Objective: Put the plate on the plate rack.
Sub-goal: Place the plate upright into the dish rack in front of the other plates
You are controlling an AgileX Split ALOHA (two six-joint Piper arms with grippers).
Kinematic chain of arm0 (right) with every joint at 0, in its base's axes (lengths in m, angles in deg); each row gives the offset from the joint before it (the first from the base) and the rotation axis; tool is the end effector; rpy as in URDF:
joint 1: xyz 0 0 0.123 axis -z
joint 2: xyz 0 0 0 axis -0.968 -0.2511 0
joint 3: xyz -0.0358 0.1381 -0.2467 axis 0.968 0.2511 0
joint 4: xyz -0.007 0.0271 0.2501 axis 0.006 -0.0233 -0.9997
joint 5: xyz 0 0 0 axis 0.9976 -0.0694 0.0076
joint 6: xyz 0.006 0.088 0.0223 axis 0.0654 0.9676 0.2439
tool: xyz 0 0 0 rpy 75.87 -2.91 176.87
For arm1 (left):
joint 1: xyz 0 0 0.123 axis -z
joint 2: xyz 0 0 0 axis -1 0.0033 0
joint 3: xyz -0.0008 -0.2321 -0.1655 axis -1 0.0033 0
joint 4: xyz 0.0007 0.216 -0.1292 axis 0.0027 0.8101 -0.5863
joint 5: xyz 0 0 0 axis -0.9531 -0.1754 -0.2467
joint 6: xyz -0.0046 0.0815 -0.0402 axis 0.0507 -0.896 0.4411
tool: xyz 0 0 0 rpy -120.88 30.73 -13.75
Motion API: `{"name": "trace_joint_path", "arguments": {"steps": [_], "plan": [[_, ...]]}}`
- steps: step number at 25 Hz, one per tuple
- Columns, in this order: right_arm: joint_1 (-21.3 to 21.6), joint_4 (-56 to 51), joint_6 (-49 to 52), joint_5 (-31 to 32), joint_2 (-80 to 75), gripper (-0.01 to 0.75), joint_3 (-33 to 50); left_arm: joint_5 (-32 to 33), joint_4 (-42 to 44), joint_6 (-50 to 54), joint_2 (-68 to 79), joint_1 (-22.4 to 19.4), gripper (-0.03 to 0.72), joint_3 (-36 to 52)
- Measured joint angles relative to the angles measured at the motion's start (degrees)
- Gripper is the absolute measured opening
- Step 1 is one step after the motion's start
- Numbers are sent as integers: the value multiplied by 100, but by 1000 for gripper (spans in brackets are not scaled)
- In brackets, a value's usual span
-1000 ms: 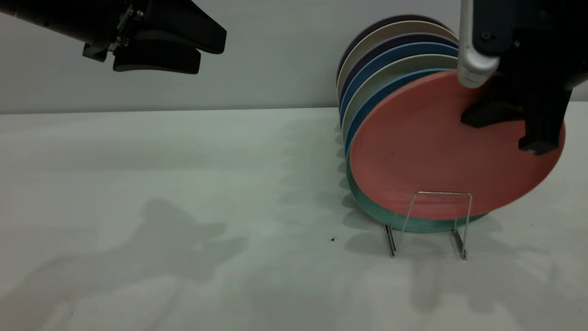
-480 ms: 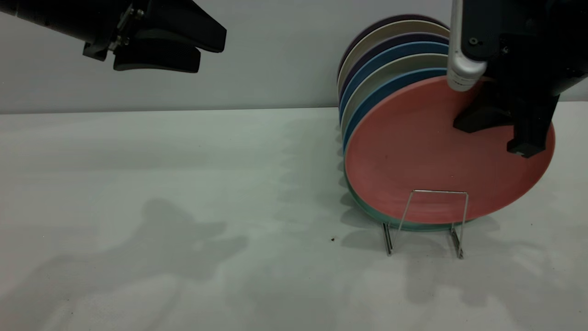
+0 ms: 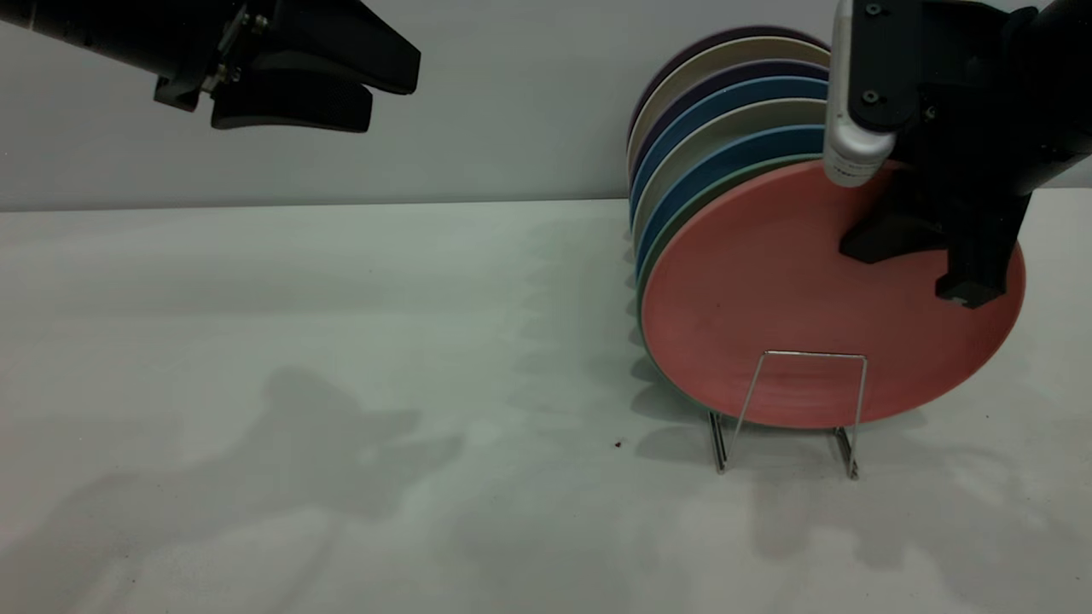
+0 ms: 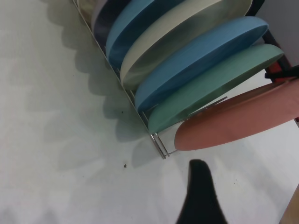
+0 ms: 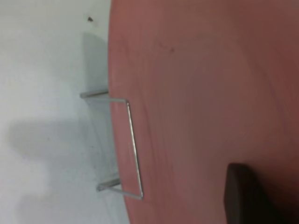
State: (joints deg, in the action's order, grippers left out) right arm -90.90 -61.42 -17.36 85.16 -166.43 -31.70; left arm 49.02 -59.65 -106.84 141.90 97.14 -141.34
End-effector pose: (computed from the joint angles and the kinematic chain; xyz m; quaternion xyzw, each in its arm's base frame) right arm 0.3196 0.1003 0.1698 -0.6019 0.7239 -0.0756 0.3286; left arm 0.3349 -0.0993 0.2130 0.1268 0.8777 -0.3404 0.3125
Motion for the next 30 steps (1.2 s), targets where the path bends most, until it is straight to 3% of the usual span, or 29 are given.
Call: {"name": "trace_joint_path", "arguments": {"steps": [11, 21, 30], "plan": [[0, -58, 0, 220, 0, 155, -7, 0, 0, -6, 0, 0, 557, 0], [0, -134, 28, 271, 0, 388, -7, 0, -18, -6, 0, 0, 557, 0], [0, -139, 28, 273, 0, 413, -7, 0, -18, -6, 0, 0, 529, 0]]}}
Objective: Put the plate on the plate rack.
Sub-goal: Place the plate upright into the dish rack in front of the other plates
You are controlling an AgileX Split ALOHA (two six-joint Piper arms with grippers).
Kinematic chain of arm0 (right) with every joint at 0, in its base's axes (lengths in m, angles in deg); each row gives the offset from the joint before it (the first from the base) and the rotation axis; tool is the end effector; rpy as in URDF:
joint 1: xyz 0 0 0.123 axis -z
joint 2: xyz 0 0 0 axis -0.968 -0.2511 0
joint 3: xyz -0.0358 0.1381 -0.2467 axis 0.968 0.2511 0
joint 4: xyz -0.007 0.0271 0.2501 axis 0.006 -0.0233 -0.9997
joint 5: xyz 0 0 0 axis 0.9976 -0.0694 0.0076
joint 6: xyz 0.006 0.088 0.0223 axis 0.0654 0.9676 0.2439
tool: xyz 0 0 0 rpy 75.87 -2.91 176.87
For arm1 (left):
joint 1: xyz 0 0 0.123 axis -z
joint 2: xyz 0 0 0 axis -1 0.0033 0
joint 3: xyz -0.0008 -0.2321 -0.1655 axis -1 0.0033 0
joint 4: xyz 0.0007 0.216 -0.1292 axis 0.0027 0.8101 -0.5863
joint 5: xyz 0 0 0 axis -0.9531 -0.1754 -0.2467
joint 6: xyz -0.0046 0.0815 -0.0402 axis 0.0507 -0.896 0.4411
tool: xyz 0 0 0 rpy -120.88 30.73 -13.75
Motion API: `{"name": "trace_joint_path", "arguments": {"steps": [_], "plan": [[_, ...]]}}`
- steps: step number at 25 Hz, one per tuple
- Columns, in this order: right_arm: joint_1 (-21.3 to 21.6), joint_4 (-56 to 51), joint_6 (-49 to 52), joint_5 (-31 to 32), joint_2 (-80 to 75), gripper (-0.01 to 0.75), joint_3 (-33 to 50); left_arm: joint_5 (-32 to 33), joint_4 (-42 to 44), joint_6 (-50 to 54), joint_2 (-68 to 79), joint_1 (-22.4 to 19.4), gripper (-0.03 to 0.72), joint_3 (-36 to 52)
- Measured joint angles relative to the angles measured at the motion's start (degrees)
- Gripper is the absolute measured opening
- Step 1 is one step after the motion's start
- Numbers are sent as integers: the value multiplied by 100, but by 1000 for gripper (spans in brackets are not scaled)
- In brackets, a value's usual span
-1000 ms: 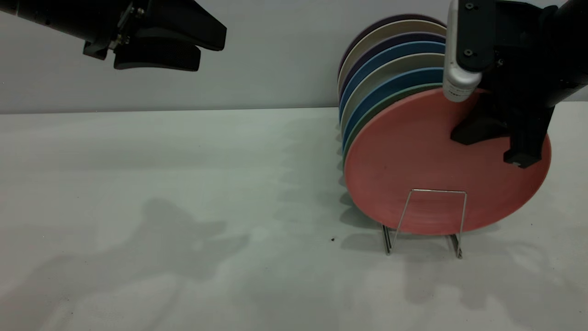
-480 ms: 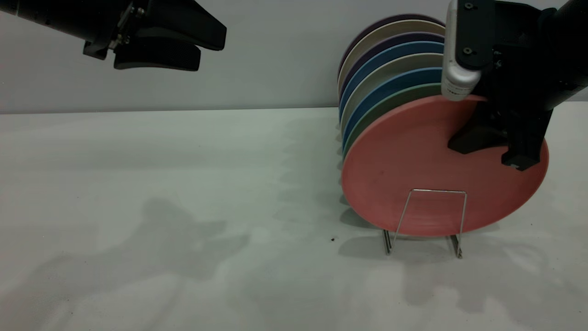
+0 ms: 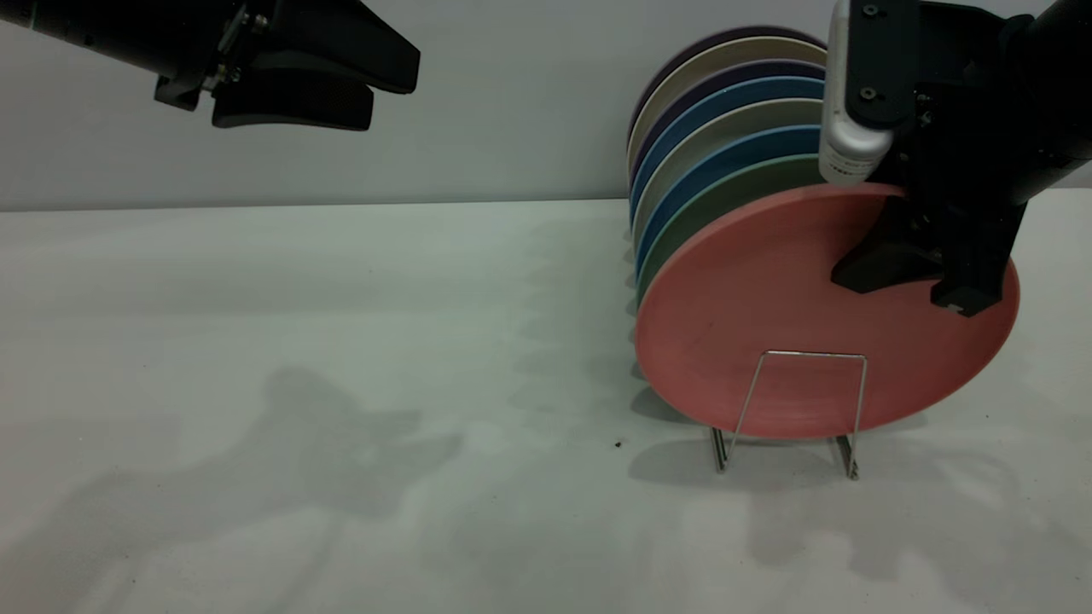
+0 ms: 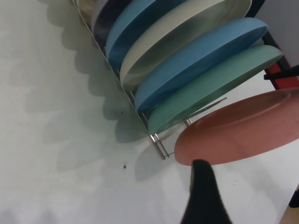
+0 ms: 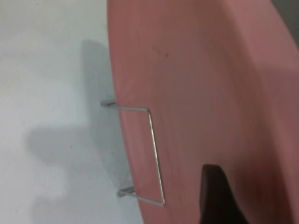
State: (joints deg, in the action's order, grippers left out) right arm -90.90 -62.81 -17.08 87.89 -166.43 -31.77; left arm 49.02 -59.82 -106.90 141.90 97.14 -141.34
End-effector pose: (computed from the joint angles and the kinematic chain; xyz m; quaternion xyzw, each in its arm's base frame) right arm 0.3165 0.1028 0.1688 -0.5992 0.7311 -0.0499 0.3224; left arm 0.3349 -0.0993 0.2132 0.1260 0.8774 -0.3410 0.3130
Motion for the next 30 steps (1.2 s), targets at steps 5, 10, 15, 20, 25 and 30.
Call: {"name": "trace_joint_path", "arguments": {"steps": [5, 10, 15, 20, 25, 30], "plan": [[0, 0, 0, 0, 0, 413, 0, 0, 0, -6, 0, 0, 520, 0], [0, -70, 0, 0, 5, 413, 0, 0, 0, -17, 0, 0, 519, 0], [0, -200, 0, -24, 5, 458, 0, 0, 0, -17, 0, 0, 518, 0], [0, -339, 0, -120, 5, 525, 0, 0, 0, -23, 0, 0, 518, 0], [0, -436, 0, -125, 5, 538, 0, 0, 0, -30, 0, 0, 518, 0], [0, -467, 0, -125, 5, 539, 0, 0, 0, -30, 0, 0, 518, 0]]}}
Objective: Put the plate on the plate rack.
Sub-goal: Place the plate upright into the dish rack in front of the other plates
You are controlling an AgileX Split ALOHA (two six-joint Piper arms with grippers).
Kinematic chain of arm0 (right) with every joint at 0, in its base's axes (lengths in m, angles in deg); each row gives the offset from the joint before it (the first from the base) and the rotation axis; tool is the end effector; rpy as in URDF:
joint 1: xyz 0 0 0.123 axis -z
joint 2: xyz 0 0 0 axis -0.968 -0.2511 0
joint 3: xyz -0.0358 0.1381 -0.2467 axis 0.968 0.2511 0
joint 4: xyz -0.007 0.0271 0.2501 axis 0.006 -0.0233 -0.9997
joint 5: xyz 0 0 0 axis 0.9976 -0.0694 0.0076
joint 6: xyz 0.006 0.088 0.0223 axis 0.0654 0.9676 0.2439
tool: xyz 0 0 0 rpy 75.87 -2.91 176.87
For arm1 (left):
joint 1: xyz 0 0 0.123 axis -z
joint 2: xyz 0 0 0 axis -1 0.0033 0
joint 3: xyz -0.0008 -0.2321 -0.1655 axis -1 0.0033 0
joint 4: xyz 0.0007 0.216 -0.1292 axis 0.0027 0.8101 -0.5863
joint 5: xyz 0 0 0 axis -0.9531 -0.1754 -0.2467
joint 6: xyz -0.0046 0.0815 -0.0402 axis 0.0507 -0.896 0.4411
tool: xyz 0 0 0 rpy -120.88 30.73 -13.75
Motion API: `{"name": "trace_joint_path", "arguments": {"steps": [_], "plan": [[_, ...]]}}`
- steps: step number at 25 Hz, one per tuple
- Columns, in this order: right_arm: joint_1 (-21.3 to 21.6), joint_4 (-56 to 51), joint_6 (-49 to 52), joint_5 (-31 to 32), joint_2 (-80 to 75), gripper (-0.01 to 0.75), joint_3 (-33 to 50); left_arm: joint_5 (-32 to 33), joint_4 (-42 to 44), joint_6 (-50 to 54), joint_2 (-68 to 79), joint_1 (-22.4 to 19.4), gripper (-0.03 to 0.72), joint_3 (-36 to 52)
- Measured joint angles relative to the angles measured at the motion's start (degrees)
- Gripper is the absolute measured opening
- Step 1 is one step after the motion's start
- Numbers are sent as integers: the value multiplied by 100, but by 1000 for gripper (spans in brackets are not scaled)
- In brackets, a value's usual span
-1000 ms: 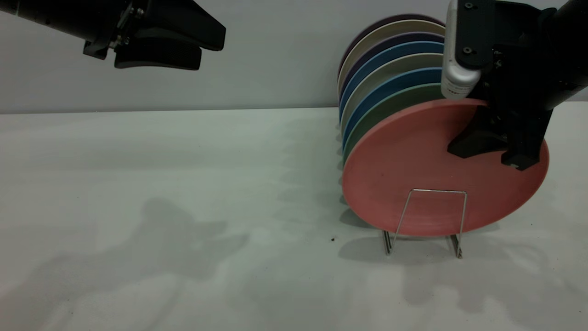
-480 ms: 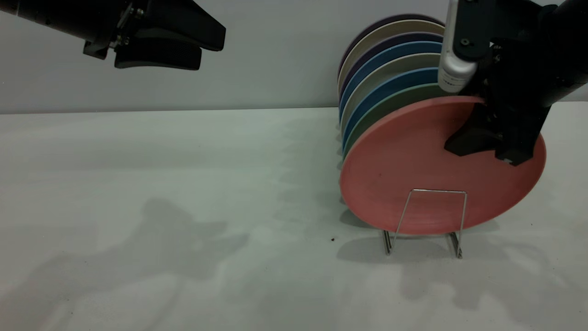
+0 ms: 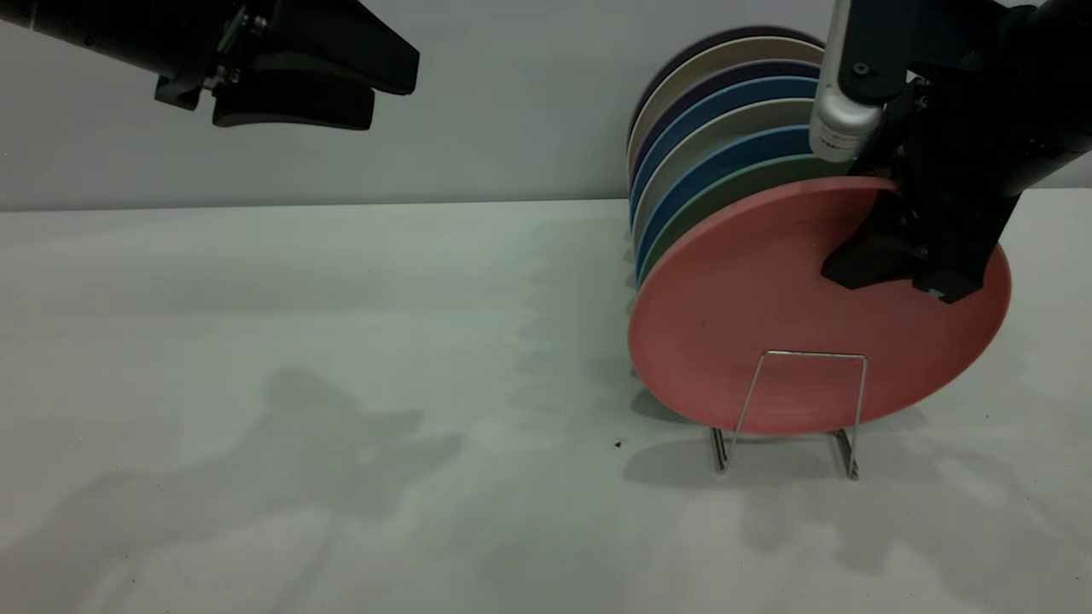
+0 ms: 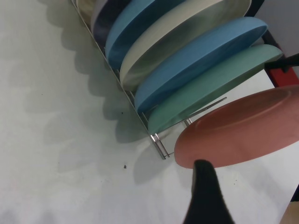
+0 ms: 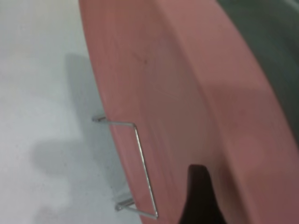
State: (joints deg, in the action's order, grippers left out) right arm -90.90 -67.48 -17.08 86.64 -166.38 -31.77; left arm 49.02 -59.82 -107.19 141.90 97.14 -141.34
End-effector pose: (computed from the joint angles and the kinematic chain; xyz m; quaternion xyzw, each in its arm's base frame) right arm 0.3186 0.1031 0.1706 -0.5658 0.7515 -0.0428 0.3365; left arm 0.3349 -0.0993 0.2132 0.1282 0.8771 -0.3402 0.3138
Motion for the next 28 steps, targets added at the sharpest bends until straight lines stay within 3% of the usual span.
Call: {"name": "trace_joint_path", "arguments": {"steps": [13, 22, 25, 28], "plan": [[0, 5, 0, -193, 0, 512, 0, 0, 0, 0, 0, 0, 518, 0], [0, 267, -20, 37, 0, 198, 0, 0, 0, 0, 0, 0, 518, 0], [0, 296, -20, 99, 0, 216, 0, 0, 0, 9, 0, 0, 518, 0], [0, 303, -14, 99, 0, 305, 0, 0, 0, 9, 0, 0, 518, 0]]}}
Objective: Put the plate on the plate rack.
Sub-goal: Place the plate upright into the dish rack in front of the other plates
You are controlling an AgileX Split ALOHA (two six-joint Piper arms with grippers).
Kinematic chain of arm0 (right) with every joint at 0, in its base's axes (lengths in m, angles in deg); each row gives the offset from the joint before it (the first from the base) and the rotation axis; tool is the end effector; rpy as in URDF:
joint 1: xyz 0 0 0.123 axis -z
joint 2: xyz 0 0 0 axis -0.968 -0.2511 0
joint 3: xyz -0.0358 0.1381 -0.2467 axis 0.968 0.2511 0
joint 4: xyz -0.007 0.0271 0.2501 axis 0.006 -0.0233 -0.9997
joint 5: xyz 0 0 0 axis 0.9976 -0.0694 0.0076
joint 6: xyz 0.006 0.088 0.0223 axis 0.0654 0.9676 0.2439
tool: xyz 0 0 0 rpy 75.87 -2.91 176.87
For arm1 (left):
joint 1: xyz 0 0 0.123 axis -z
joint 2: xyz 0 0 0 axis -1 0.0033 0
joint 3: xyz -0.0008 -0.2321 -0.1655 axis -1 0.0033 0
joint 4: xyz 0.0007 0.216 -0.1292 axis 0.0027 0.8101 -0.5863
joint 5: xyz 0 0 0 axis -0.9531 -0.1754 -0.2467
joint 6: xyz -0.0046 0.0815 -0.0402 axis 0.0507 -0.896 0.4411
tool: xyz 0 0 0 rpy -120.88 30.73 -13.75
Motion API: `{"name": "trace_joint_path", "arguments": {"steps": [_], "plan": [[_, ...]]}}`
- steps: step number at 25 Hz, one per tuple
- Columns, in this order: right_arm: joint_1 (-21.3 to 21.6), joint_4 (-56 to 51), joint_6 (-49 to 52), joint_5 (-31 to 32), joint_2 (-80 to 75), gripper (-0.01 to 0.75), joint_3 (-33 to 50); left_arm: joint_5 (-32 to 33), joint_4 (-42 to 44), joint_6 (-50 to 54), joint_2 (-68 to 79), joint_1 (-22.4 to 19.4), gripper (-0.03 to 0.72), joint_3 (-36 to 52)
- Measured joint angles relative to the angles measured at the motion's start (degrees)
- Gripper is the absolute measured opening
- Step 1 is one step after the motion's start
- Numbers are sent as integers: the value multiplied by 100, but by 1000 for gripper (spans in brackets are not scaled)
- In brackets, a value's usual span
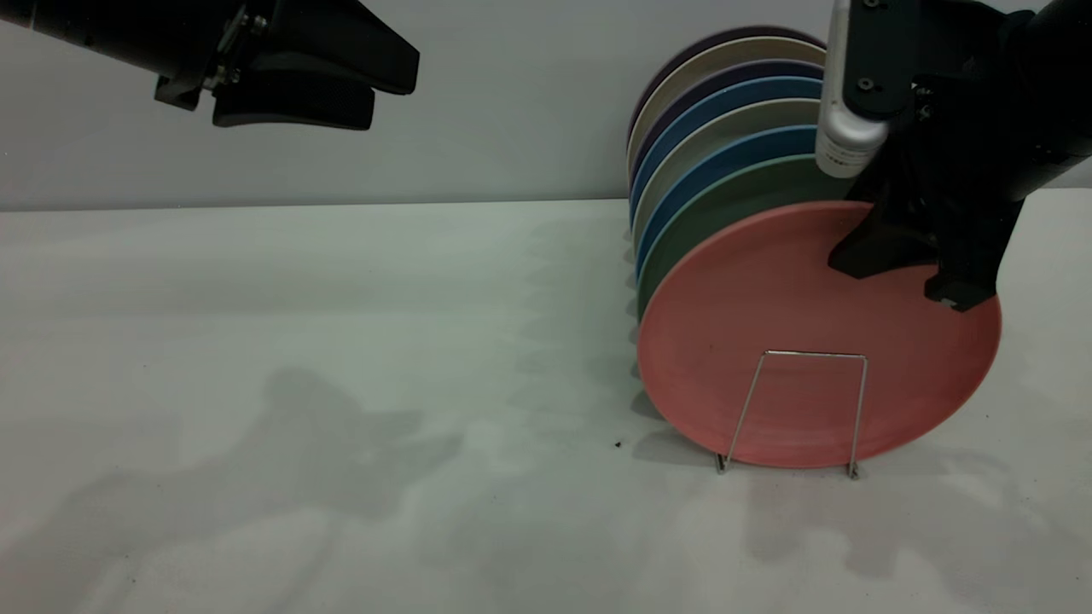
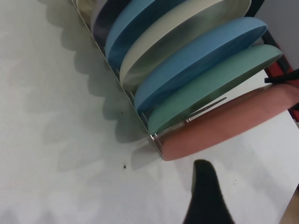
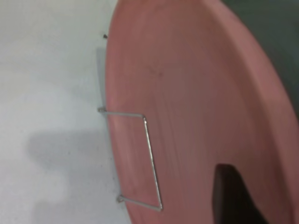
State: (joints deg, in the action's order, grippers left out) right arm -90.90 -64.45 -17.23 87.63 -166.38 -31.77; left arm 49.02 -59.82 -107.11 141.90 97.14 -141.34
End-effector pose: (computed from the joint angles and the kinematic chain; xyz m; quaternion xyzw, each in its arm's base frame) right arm 0.3170 0.1031 0.1695 -0.5891 0.7375 -0.0465 0.3271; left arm 0.3349 -0.0993 0.2132 0.1276 0.8772 -0.3405 0.3136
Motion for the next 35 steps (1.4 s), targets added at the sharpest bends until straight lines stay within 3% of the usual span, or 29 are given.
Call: {"name": "trace_joint_path", "arguments": {"steps": [5, 9, 21, 30, 35], "plan": [[0, 0, 141, -96, 4, 477, 0, 0, 0, 0, 0, 0, 518, 0], [0, 0, 313, -226, 42, 552, 0, 0, 0, 0, 0, 0, 518, 0], [0, 0, 642, -296, 517, 564, 0, 48, 6, -5, 0, -87, 518, 0], [0, 32, 998, 154, 1100, 548, 0, 108, 133, -12, -230, -89, 518, 12], [0, 109, 2150, 514, 1810, 509, 0, -121, 415, -7, -1094, -93, 518, 12]]}}
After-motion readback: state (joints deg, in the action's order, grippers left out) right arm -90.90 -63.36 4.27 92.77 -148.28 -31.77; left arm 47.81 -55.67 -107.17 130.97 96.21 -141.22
